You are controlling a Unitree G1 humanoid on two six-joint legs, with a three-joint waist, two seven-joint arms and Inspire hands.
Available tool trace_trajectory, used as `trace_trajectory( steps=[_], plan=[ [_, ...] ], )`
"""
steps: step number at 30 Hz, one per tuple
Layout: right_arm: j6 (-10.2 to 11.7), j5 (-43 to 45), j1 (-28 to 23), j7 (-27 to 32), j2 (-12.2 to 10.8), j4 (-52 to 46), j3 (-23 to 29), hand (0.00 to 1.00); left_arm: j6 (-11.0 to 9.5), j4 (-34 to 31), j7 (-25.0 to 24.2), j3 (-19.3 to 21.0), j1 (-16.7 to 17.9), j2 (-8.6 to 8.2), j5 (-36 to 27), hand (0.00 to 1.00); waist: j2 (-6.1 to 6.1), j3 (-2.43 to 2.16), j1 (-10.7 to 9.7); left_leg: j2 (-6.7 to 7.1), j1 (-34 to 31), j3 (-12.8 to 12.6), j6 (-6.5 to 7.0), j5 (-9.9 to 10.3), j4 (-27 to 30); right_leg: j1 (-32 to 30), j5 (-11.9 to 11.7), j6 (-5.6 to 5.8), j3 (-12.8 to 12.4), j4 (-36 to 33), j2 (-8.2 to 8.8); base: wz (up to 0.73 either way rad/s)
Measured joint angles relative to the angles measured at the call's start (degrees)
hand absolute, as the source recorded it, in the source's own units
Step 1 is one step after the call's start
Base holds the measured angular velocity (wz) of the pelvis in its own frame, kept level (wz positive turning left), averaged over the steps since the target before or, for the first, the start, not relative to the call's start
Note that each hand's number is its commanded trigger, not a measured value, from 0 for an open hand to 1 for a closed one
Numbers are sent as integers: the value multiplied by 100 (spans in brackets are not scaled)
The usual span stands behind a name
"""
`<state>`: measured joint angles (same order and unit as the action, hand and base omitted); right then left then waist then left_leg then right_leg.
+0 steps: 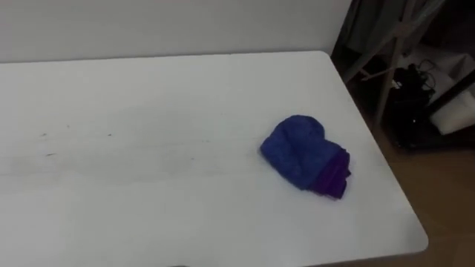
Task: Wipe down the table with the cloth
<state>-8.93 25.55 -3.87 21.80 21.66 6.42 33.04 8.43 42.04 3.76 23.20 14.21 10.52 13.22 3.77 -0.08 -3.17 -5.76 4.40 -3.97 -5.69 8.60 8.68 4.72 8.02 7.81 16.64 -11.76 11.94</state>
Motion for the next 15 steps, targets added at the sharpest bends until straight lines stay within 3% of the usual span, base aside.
trace_trajectory(
  steps=[5,10,15],
  plan=[
    [-121,-710,-433,0,-1,1017,28,0,39,-111,-18,134,-5,36,55,0,49,-22,-19,-11,26,-85,5,41,5,5,-1,-2,-75,-3,-2,-7],
    [-272,-1409,-730,-173,-53,2738,-82,0,76,-110,-18,85,0,40,72,0,59,-34,-52,-15,40,-81,7,49,10,16,-1,-2,-82,-21,-2,0],
    [-312,-1646,-811,-456,-136,4101,-538,0,101,119,-19,-51,-42,85,-21,0,-9,-31,-94,-15,42,-90,5,70,7,24,-1,-2,-92,-21,-7,0]
  ],
)
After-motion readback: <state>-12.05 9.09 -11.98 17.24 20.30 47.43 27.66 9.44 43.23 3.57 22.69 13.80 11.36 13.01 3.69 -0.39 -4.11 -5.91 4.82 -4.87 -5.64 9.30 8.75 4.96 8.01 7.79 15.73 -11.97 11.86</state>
